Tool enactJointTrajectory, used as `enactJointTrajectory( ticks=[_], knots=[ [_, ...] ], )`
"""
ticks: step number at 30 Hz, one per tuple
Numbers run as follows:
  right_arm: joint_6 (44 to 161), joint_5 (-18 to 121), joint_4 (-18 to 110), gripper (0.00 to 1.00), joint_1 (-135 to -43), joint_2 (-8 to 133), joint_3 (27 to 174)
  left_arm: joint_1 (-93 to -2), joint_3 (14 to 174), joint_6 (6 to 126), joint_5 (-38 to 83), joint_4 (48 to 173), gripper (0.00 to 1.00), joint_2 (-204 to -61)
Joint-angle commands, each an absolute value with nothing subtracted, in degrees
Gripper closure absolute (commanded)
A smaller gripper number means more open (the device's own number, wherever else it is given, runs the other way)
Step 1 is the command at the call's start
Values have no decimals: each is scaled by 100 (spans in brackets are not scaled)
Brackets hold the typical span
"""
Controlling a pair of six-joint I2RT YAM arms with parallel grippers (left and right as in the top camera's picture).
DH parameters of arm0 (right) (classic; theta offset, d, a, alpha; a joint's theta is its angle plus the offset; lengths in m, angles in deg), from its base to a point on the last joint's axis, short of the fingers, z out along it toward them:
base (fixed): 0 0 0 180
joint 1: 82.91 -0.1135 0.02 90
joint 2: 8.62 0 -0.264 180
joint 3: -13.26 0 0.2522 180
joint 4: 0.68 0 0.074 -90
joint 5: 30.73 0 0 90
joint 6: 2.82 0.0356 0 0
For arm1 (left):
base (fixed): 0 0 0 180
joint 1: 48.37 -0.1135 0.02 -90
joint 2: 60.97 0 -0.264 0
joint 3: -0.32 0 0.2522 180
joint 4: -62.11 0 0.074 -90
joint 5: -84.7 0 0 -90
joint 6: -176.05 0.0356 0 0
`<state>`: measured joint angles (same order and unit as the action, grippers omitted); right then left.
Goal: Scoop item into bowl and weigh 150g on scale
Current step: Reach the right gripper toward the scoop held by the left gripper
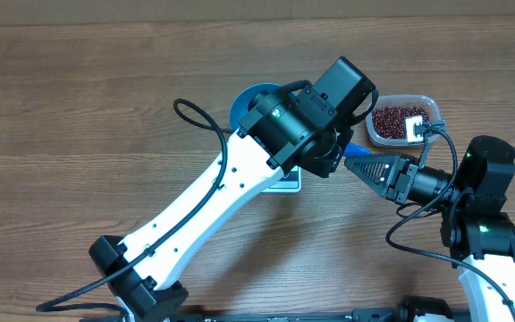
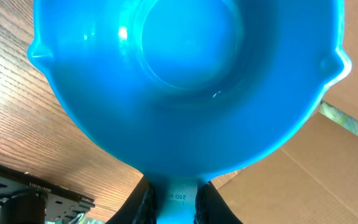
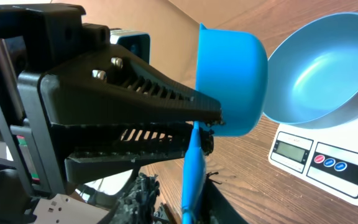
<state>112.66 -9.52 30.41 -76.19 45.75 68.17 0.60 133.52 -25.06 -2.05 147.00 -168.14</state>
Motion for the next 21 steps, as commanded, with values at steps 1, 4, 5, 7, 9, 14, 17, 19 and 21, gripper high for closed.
enactJointTrajectory(
  ticks=[1, 4, 5, 7, 9, 14, 17, 19, 21],
  knots=[
    [11239, -1046, 2916, 80, -7619, 4514, 6926, 133, 13498, -2626, -142, 14738, 96, -16913],
    [11242, -1046, 2855, 80, -7619, 4514, 6926, 137, 13498, -2624, -142, 14755, 96, -16923],
    [11242, -1046, 2831, 80, -7622, 4514, 6926, 146, 13498, -2624, -142, 14755, 96, -16926],
    [11242, -1038, 2809, 80, -7619, 4514, 6926, 168, 13498, -2626, -142, 14755, 96, -16930],
    [11242, -1027, 2794, 77, -7619, 4514, 6926, 181, 13498, -2624, -144, 14757, 96, -16930],
    [11261, -1025, 2767, 71, -7619, 4514, 6926, 192, 13498, -2619, -144, 14762, 96, -16930],
    [11259, -1022, 2767, 71, -7619, 4514, 6926, 194, 13498, -2578, -144, 14762, 96, -16930],
    [11259, -1022, 2765, 71, -7619, 4514, 6926, 194, 13498, -2549, -148, 14764, 96, -16930],
    [11261, -992, 2767, 71, -7619, 4514, 6926, 194, 13498, -2475, -172, 14766, 96, -16930]
  ],
)
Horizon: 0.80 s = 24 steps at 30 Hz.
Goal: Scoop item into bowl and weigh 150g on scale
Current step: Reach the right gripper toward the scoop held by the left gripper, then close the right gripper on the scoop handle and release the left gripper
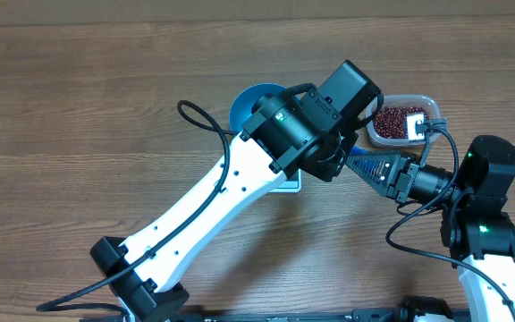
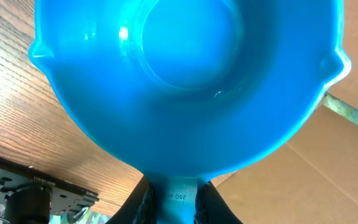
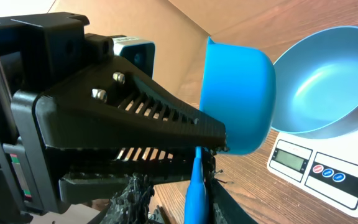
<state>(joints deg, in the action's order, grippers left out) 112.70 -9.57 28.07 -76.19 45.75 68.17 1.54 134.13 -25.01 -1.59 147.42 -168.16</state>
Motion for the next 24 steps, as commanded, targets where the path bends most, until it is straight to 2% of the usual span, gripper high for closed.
enactJointTrajectory(
  ticks=[1, 24],
  knots=[
    [11261, -985, 2770, 71, -7619, 4514, 6926, 194, 13498, -2418, -203, 14764, 96, -16930],
    [11261, -983, 2767, 79, -7619, 4514, 6926, 194, 13498, -1863, -352, 14781, 96, -16930]
  ],
)
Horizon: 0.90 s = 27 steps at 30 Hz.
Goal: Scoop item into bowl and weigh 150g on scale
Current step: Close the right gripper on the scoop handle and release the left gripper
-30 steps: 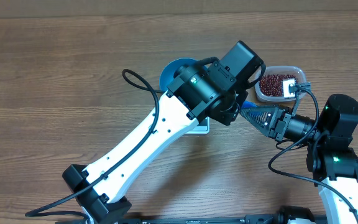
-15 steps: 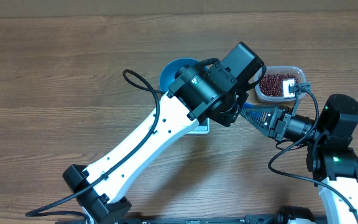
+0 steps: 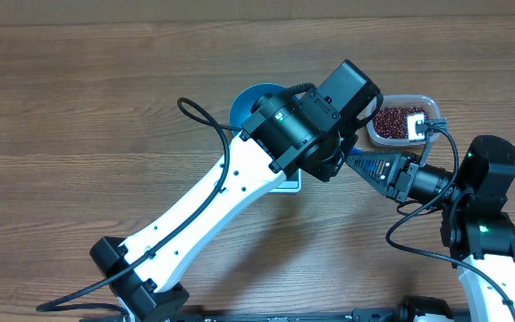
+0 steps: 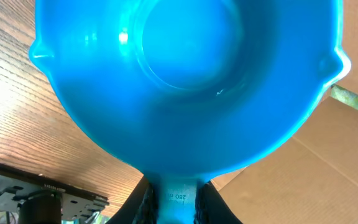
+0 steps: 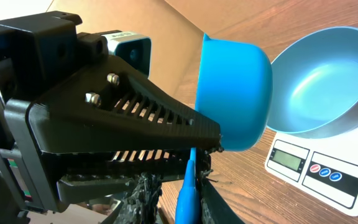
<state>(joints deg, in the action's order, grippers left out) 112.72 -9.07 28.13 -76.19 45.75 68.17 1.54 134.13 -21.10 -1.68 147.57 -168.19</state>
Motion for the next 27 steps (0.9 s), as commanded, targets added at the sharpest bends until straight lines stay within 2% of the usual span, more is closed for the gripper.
enactJointTrajectory(
  ticks=[1, 27],
  knots=[
    [11261, -983, 2767, 79, -7619, 4514, 6926, 194, 13498, -1863, -358, 14781, 96, -16930],
    [11441, -795, 2750, 83, -7619, 4514, 6926, 279, 13498, -1828, -430, 14679, 96, -16930]
  ],
)
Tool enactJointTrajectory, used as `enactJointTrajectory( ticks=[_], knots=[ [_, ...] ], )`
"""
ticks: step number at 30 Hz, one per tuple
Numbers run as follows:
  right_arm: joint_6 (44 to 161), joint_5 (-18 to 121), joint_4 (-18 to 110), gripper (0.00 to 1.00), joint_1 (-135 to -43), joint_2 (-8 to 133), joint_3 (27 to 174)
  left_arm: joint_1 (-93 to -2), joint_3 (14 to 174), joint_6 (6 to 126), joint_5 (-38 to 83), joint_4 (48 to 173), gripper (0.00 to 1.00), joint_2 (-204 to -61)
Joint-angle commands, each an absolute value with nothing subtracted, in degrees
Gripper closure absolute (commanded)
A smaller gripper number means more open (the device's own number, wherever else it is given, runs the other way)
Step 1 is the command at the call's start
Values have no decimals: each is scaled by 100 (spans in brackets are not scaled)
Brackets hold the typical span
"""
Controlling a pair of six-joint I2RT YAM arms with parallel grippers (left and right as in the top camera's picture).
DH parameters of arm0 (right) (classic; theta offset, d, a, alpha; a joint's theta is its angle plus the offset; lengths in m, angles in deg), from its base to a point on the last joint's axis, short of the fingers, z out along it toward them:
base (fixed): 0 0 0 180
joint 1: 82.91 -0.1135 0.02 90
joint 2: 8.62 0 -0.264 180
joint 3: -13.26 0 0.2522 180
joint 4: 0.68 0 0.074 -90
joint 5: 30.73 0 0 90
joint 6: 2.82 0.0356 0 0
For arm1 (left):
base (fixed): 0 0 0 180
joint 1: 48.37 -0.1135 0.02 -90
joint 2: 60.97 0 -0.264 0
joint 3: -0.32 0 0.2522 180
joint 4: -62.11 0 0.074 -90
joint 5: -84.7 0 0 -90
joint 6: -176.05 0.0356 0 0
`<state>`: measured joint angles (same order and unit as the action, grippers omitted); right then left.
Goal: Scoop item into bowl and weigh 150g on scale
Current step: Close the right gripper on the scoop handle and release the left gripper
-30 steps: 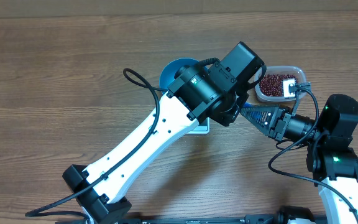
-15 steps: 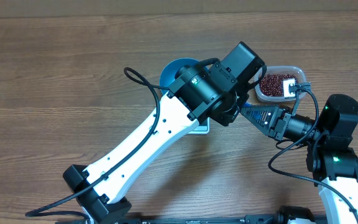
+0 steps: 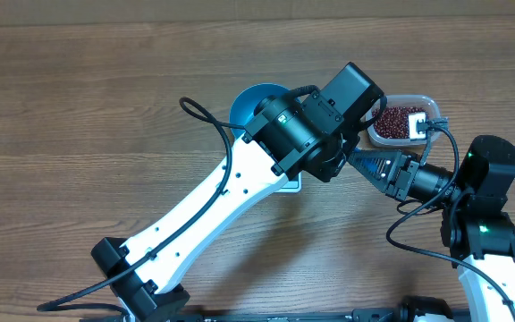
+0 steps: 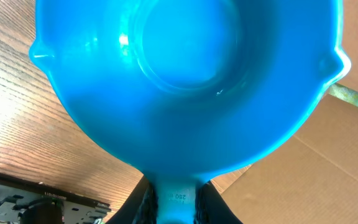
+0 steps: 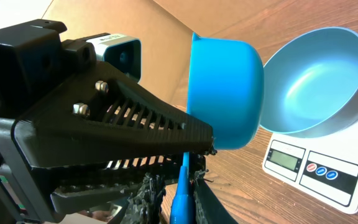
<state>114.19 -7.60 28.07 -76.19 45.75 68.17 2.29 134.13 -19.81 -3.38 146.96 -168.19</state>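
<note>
A blue measuring scoop fills the left wrist view, its cup empty. Its handle, marked 250, runs down between the fingers of my left gripper, which is shut on it. In the right wrist view the same scoop stands on edge, and my right gripper is shut on the thin handle below it, under the left gripper's black fingers. The light blue bowl sits empty on the white scale. From overhead the left wrist hides the scoop, and the right gripper points at it.
A clear tub of red beans stands at the back right, just beyond both grippers. The bowl and scale lie partly under the left arm. Brown cardboard shows beyond the wooden table.
The scoop and both grippers have shifted slightly towards the bean tub. In the right wrist view the scoop sits a little further left and higher. Both grippers remain shut on the handle.
At every earlier moment both grippers were shut on the empty scoop's handle, beside the bowl on the scale. From one moment to the following the pair stood a little nearer the bean tub. The scoop and bowl have stayed empty.
</note>
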Motion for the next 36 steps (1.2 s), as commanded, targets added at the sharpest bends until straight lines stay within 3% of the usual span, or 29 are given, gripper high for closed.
enactJointTrajectory(
  ticks=[1, 25, 36],
  knots=[
    [11471, -771, 2752, 83, -7619, 4514, 6926, 279, 13498, -1828, -428, 14672, 96, -16930],
    [11543, -723, 2748, 83, -7619, 4514, 6926, 353, 13498, -1828, -419, 14609, 96, -16930],
    [11543, -721, 2748, 89, -7619, 4514, 6926, 380, 13498, -1828, -424, 14606, 96, -16930]
  ],
)
